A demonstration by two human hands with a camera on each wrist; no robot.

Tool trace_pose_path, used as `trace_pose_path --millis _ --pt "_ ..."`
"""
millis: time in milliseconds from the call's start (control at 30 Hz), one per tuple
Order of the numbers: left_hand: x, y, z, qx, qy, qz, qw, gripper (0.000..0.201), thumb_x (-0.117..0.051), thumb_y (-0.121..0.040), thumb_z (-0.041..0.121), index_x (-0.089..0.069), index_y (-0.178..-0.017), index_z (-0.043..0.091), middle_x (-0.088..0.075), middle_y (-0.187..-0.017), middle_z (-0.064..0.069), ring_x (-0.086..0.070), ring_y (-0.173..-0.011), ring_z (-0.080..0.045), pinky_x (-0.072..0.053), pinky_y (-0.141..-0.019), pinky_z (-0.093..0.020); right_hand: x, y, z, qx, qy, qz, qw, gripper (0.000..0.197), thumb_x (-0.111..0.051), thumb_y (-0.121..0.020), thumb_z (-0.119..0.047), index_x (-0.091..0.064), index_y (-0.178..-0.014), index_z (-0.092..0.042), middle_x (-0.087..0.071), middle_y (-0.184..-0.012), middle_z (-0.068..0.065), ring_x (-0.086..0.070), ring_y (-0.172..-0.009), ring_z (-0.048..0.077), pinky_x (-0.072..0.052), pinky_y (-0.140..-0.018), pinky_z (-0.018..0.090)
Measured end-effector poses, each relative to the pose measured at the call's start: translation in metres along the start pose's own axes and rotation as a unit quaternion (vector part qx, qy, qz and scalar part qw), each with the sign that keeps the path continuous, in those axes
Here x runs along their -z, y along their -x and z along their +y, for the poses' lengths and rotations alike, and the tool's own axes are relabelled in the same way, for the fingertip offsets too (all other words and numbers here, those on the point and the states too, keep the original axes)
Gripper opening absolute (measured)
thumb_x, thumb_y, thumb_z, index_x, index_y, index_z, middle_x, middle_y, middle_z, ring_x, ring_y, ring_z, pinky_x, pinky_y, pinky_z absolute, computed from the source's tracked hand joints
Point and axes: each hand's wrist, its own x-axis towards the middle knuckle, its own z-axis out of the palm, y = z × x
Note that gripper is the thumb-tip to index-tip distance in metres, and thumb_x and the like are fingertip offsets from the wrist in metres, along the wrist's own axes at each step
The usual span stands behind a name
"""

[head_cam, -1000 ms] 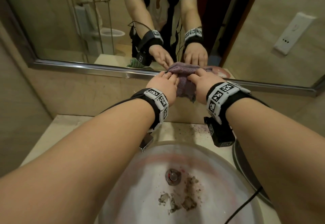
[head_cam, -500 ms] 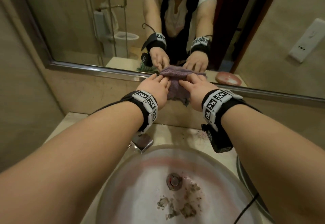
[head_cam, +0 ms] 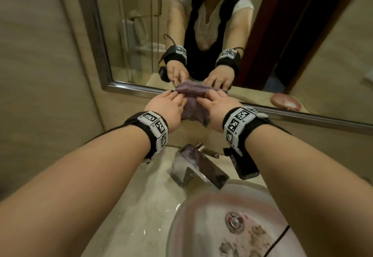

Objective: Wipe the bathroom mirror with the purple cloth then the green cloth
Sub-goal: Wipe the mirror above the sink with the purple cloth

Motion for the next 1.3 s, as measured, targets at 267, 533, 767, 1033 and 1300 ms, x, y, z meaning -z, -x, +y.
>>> trace_pose_path --millis 267,533,767,1033,1300 --pt "-0.039 0.028 -0.063 0.044 0.004 0.018 0.999 0.056 -0.019 -0.099 0.021 -0.006 -0.15 0.004 -0.009 -0.156 -0.012 -0.008 -0.144 -0.025 -0.002 -0.118 -0.035 0.018 -0.039 -0.076 0.023 0.014 0.012 1.0 0.068 -0.053 -0.088 -0.03 -0.02 -0.147 -0.026 -0.023 -0.142 0.004 -0.026 -0.13 0.027 -0.031 -0.108 0.039" --pt "-0.057 0.046 -0.099 0.125 0.005 -0.013 0.992 0.055 -0.015 -0.099 0.02 -0.003 -0.149 0.0 -0.004 -0.156 -0.016 -0.004 -0.145 -0.026 0.003 -0.116 -0.035 0.014 -0.065 -0.128 0.073 0.04 0.061 0.995 0.07 -0.047 -0.09 -0.029 -0.01 -0.149 -0.018 -0.015 -0.149 0.006 -0.019 -0.135 0.026 -0.026 -0.109 0.035" --pt "-0.075 0.047 -0.108 0.178 0.031 -0.012 0.984 0.058 -0.015 -0.102 0.027 0.011 -0.148 0.002 0.012 -0.156 -0.013 0.008 -0.144 -0.025 0.009 -0.116 -0.036 -0.001 -0.073 -0.139 0.088 0.143 0.107 0.98 0.064 -0.025 -0.101 -0.035 0.012 -0.148 -0.012 0.018 -0.156 0.003 0.02 -0.142 0.024 0.012 -0.114 0.035" --pt "-0.077 0.04 -0.105 0.213 0.025 0.023 0.976 0.065 -0.012 -0.102 0.037 0.018 -0.145 -0.001 0.019 -0.154 -0.016 0.018 -0.142 -0.029 0.014 -0.113 -0.038 0.013 -0.086 -0.132 0.086 0.221 0.14 0.961 0.06 -0.015 -0.101 -0.04 0.015 -0.147 -0.014 0.02 -0.155 0.0 0.018 -0.143 0.022 0.012 -0.114 0.036" --pt "-0.064 0.026 -0.09 0.2 -0.004 0.054 0.978 0.066 -0.013 -0.101 0.042 0.012 -0.148 0.003 0.018 -0.154 -0.018 0.019 -0.141 -0.031 0.012 -0.114 -0.043 0.015 -0.075 -0.098 0.101 0.227 0.15 0.957 0.061 -0.015 -0.101 -0.042 0.014 -0.147 -0.016 0.02 -0.155 -0.001 0.017 -0.143 0.021 0.012 -0.115 0.035"
